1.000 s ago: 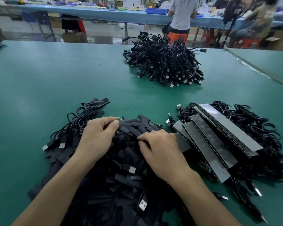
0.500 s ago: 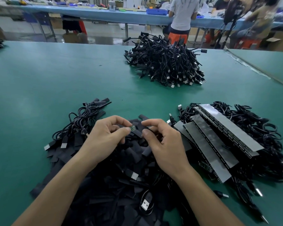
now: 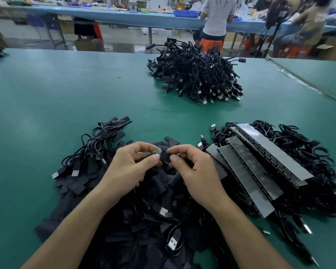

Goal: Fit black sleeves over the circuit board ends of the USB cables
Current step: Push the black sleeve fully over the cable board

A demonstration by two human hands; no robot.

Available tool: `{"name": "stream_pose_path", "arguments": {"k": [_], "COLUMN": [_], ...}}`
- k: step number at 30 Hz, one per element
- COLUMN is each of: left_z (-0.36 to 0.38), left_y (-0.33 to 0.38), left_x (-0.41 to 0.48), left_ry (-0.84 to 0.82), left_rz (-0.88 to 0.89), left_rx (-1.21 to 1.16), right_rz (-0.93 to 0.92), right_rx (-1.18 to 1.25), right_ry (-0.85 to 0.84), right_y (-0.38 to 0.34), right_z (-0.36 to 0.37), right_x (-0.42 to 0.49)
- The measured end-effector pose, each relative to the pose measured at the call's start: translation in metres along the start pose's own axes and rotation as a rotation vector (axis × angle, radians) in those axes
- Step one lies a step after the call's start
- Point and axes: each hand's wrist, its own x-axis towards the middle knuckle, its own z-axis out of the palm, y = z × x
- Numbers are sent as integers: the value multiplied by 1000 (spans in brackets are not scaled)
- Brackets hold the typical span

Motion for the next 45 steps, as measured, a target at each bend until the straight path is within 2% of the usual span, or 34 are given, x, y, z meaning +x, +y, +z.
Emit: {"name": "stream_pose_path", "arguments": {"k": [11,16,27,45], "left_z": [2,-1,-3,-2], "left_y": [-2,-4,-6,-3], "left_x": [1,1,5,2], "left_ry": [-14,-9,47,-33], "left_rz": [11,8,-18,-27], "left_rx": [-132,-49,-99,-4], "right_rz": [-51,-65,-43,-43], "right_rx": [-101,-159,-75,-31], "right_ry": [-43,-4,54,14], "right_y": [0,0,-1,0], "right_z": [-1,-2,-3,-3], "right_x": [-1,-1,2,0]}}
